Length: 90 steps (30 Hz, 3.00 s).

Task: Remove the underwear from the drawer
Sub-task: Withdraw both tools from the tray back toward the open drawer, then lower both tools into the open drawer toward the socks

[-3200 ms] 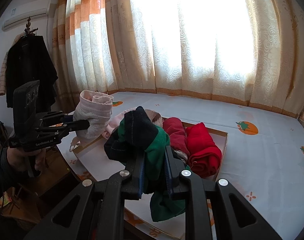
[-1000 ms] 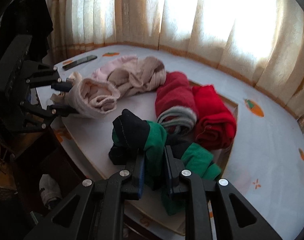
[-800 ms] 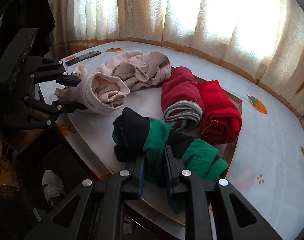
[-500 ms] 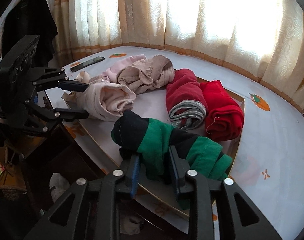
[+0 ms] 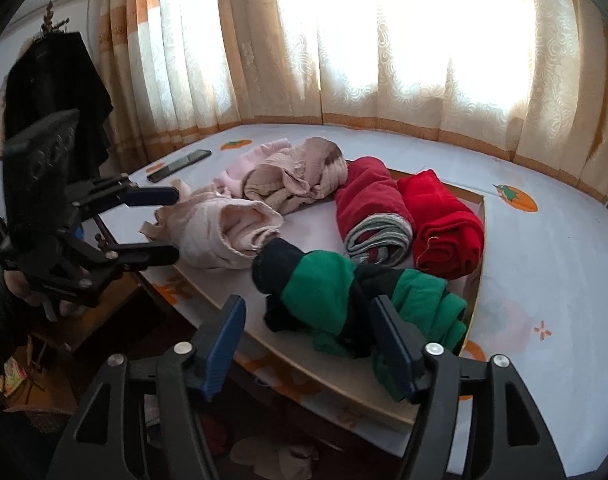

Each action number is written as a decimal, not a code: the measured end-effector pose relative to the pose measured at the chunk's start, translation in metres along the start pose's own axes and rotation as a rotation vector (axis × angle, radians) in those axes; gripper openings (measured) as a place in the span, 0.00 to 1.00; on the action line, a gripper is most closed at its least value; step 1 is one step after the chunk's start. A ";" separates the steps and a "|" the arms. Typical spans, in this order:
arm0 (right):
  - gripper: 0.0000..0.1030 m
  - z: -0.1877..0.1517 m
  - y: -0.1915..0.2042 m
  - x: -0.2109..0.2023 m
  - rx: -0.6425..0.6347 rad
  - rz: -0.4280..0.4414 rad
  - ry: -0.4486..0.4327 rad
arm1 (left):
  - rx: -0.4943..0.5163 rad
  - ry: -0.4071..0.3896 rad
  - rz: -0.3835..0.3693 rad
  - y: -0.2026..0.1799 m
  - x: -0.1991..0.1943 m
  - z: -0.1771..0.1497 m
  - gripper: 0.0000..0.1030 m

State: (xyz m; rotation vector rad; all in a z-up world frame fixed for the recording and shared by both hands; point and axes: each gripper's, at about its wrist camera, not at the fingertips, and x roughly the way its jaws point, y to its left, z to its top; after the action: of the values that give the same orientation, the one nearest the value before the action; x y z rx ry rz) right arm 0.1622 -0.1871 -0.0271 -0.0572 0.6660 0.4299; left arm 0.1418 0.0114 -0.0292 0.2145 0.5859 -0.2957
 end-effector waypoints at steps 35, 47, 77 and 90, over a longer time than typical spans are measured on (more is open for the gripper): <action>0.75 -0.038 0.034 -0.033 0.086 -0.019 -0.106 | -0.290 -0.086 0.079 0.001 -0.048 -0.027 0.97; 0.75 -0.047 0.054 -0.055 0.068 -0.032 -0.159 | -0.310 -0.098 0.085 -0.009 -0.061 -0.041 0.97; 0.76 -0.091 0.055 -0.038 0.121 -0.041 -0.070 | -0.367 -0.008 0.083 -0.021 -0.061 -0.100 0.97; 0.77 -0.119 0.061 0.002 0.022 -0.101 0.118 | -0.345 0.167 0.026 -0.036 -0.032 -0.129 0.97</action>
State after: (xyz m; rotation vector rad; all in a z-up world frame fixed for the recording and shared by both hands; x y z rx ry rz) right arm 0.0691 -0.1528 -0.1163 -0.0957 0.7808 0.3237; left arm 0.0387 0.0203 -0.1198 -0.0872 0.7881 -0.1478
